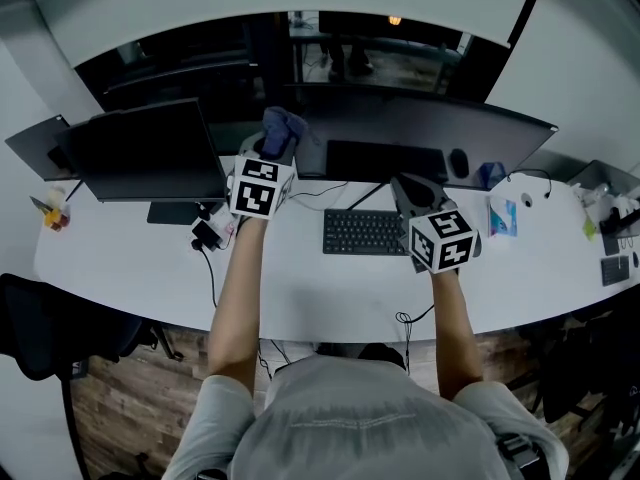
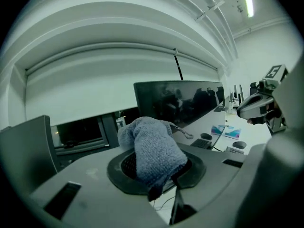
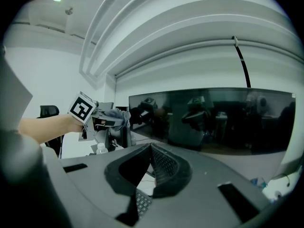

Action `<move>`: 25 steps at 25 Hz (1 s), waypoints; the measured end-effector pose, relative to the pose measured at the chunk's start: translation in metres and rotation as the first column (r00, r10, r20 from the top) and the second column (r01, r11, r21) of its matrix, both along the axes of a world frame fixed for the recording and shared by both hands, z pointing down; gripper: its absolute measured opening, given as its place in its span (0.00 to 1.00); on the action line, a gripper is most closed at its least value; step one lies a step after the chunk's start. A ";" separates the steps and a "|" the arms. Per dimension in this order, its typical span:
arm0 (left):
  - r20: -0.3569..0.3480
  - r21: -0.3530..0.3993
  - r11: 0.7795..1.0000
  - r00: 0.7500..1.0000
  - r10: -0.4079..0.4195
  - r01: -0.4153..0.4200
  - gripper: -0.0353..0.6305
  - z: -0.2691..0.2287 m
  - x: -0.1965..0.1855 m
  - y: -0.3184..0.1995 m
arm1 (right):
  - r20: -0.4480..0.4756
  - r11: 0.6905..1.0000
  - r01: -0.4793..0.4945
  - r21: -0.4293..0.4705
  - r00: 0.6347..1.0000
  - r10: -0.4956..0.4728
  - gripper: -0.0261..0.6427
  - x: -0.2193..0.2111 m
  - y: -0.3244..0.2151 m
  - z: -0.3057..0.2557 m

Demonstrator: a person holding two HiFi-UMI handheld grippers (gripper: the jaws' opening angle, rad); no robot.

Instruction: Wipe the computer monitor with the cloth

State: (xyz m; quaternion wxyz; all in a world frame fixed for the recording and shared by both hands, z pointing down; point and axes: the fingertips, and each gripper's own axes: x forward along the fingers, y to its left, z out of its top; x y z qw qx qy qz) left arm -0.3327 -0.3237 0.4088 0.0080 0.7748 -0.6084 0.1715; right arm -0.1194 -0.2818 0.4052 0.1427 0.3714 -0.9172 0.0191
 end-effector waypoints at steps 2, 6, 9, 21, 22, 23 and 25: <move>-0.017 -0.015 1.000 1.000 0.007 -0.008 0.18 0.010 0.005 0.009 | -0.029 1.000 -0.002 0.012 1.000 0.003 0.04 0.009 0.010 0.002; -0.044 -0.032 0.999 0.998 0.037 -0.038 0.18 0.026 0.026 0.036 | -0.041 0.999 -0.045 0.026 0.998 0.046 0.04 0.042 0.029 -0.002; -0.055 -0.044 0.997 0.996 0.063 -0.065 0.18 0.035 0.050 0.061 | -0.033 0.994 -0.095 0.050 0.995 0.097 0.04 0.074 0.047 -0.011; -0.069 0.067 0.990 0.989 0.132 -0.128 0.18 0.015 0.148 0.201 | -0.073 0.967 -0.215 0.140 0.971 0.226 0.04 0.184 0.171 -0.029; -0.063 0.081 0.988 0.989 0.137 -0.132 0.18 0.011 0.156 0.214 | -0.079 0.963 -0.221 0.153 0.969 0.235 0.04 0.191 0.182 -0.030; -0.056 0.095 0.986 0.988 0.142 -0.137 0.18 0.006 0.164 0.227 | -0.083 0.960 -0.226 0.164 0.967 0.242 0.04 0.198 0.193 -0.032; -0.043 0.127 0.980 0.987 0.157 -0.150 0.18 -0.004 0.179 0.253 | -0.087 0.958 -0.228 0.175 0.965 0.246 0.04 0.208 0.216 -0.034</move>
